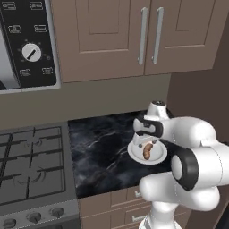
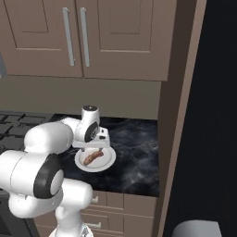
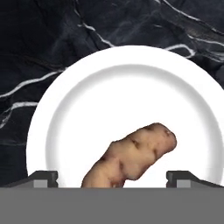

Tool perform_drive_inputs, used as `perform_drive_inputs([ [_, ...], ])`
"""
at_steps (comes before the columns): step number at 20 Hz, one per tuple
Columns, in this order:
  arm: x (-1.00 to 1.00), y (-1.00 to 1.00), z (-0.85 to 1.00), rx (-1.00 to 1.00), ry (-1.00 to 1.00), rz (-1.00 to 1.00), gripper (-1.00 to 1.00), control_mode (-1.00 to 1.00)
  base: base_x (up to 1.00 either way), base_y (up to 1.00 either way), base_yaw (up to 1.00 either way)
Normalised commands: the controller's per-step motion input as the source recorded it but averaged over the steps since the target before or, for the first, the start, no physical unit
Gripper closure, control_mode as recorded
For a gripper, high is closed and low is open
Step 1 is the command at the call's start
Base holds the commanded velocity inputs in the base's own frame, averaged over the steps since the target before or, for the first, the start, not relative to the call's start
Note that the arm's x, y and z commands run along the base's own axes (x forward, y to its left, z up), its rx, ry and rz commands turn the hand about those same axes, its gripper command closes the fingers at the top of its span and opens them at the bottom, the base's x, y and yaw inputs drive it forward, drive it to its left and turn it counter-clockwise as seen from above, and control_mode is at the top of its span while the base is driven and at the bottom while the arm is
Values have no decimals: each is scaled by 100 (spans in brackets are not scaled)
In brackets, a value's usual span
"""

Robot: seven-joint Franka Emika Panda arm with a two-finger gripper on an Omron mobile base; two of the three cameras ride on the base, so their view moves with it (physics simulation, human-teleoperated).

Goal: Pick potato from the fridge and place it on the plate on the counter.

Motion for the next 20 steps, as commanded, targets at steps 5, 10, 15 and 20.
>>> perform_drive_inputs([
  [5,-48,0,28,0,0,0,-100,-100,0,0,0],
  [10,-69,-1,41,0,0,0,-100,-100,0,0,0],
  [15,-74,0,56,0,0,0,-100,-100,0,0,0],
  [20,-83,0,57,0,0,-2,-100,-100,0,0,0],
])
